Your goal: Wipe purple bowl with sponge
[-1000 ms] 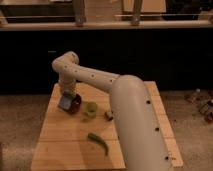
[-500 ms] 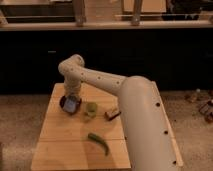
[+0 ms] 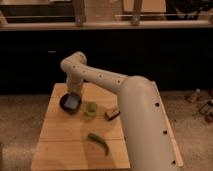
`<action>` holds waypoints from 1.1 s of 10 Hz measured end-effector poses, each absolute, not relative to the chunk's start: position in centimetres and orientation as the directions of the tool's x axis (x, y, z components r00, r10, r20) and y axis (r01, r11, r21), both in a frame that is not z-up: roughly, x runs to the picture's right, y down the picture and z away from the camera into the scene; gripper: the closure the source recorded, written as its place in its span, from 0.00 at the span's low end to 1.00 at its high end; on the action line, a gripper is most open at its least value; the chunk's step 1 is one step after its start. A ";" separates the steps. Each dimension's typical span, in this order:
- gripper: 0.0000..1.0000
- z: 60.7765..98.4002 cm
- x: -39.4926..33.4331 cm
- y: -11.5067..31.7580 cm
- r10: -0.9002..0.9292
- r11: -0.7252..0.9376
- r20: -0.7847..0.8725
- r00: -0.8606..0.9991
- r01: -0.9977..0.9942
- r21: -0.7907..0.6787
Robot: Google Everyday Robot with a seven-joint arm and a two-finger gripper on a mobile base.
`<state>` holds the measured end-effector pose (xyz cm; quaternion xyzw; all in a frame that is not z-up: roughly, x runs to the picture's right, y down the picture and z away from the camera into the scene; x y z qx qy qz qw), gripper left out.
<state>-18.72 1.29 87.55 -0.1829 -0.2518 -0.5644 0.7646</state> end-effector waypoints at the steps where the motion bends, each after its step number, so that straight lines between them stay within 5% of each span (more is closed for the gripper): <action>1: 0.95 87.8 -19.2 0.7 -0.776 0.293 0.587 0.233 0.956 0.008; 11: 0.95 86.6 -24.7 1.3 -0.796 0.180 0.600 0.081 0.978 0.107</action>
